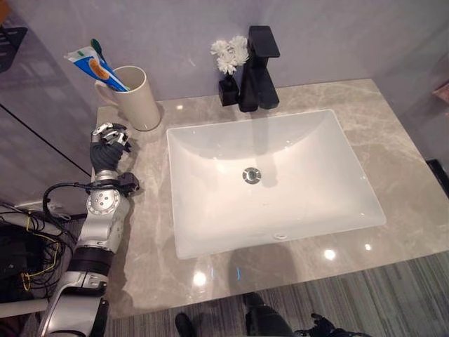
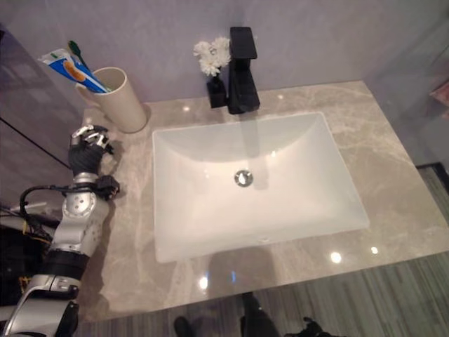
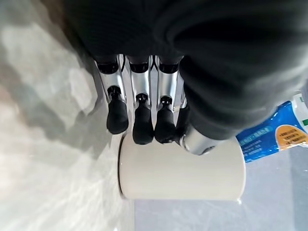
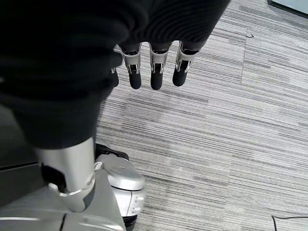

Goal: Put brush and paste in cup on sink, flatten towel.

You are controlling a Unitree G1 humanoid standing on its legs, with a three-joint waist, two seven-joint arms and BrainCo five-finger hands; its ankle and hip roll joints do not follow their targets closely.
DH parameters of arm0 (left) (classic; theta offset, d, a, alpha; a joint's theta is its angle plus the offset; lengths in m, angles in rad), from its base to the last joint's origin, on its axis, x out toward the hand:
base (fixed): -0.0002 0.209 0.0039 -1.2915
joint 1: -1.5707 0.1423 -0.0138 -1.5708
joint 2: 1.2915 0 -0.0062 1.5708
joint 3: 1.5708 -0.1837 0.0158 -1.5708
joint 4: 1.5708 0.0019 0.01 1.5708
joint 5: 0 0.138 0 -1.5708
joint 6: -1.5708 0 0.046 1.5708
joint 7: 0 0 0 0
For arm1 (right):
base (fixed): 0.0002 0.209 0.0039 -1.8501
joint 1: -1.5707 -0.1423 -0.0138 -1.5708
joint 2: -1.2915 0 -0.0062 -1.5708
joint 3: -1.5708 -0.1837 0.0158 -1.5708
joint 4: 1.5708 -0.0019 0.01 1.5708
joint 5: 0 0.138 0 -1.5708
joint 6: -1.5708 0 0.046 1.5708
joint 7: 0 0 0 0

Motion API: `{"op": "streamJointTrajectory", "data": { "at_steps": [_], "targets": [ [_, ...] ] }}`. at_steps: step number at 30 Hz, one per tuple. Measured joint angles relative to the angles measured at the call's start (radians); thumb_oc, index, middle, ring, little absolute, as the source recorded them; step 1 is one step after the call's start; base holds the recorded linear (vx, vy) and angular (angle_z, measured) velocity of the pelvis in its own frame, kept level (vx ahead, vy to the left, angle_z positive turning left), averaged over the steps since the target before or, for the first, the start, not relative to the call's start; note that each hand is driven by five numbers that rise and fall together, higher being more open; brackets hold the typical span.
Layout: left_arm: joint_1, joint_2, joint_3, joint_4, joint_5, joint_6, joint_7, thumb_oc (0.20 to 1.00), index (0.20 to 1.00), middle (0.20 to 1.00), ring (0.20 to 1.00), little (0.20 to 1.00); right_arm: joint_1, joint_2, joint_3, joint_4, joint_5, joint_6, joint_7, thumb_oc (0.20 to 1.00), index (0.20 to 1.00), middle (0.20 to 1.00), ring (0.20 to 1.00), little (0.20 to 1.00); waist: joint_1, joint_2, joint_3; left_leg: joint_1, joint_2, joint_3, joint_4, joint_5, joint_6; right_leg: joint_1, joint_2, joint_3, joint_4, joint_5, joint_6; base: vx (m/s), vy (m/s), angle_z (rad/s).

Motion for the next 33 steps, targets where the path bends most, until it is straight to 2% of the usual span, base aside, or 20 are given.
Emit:
{"op": "streamJointTrajectory", "data": {
  "at_steps": [11,18,27,31,33],
  "targets": [
    [-0.227,0.133,-0.055,0.205,0.007,0.012,0.019,0.2,0.2,0.2,0.2,0.2,-0.015,-0.005,0.028,-0.008,0.001,-0.001,-0.002,1.0,1.0,1.0,1.0,1.0,-0.028,-0.027,0.023,-0.031,0.007,0.005,0.005,0.002,-0.004,-0.035,0.013,0.003,0.002,0.005,-0.006,0.0,-0.006,-0.01],
    [-0.376,0.21,-0.15,0.353,0.01,0.029,0.046,0.2,0.2,0.2,0.2,0.2,-0.019,-0.005,0.042,-0.022,0.012,-0.003,-0.002,1.0,1.0,1.0,1.0,1.0,-0.039,-0.044,0.034,-0.037,0.024,0.008,0.005,0.005,-0.014,-0.045,0.033,0.003,0.002,0.014,-0.015,0.01,-0.023,-0.04],
    [-0.413,0.244,-0.173,0.378,0.012,0.026,0.045,0.2,0.2,0.2,0.2,0.2,-0.017,-0.005,0.043,-0.03,0.04,-0.021,-0.003,1.0,1.0,1.0,1.0,1.0,-0.052,-0.052,0.034,-0.059,0.032,0.01,0.005,0.011,-0.024,-0.068,0.041,0.004,0.002,0.004,-0.012,0.0,-0.018,0.0],
    [-0.419,0.24,-0.175,0.365,0.012,0.028,0.041,0.2,0.2,0.2,0.2,0.2,-0.017,-0.005,0.043,-0.037,0.041,-0.025,-0.005,1.0,1.0,1.0,1.0,1.0,-0.052,-0.053,0.033,-0.061,0.038,0.01,0.005,0.011,-0.026,-0.069,0.047,0.003,0.002,0.012,-0.022,0.0,-0.008,0.0],
    [-0.408,0.197,-0.161,0.327,0.01,0.024,0.043,0.2,0.2,0.2,0.2,0.2,-0.015,-0.003,0.044,-0.035,0.04,-0.024,-0.007,1.0,1.0,1.0,1.0,1.0,-0.052,-0.055,0.032,-0.061,0.038,0.01,0.005,0.011,-0.026,-0.069,0.047,0.003,0.002,0.015,-0.026,0.0,0.0,0.0]
  ]
}}
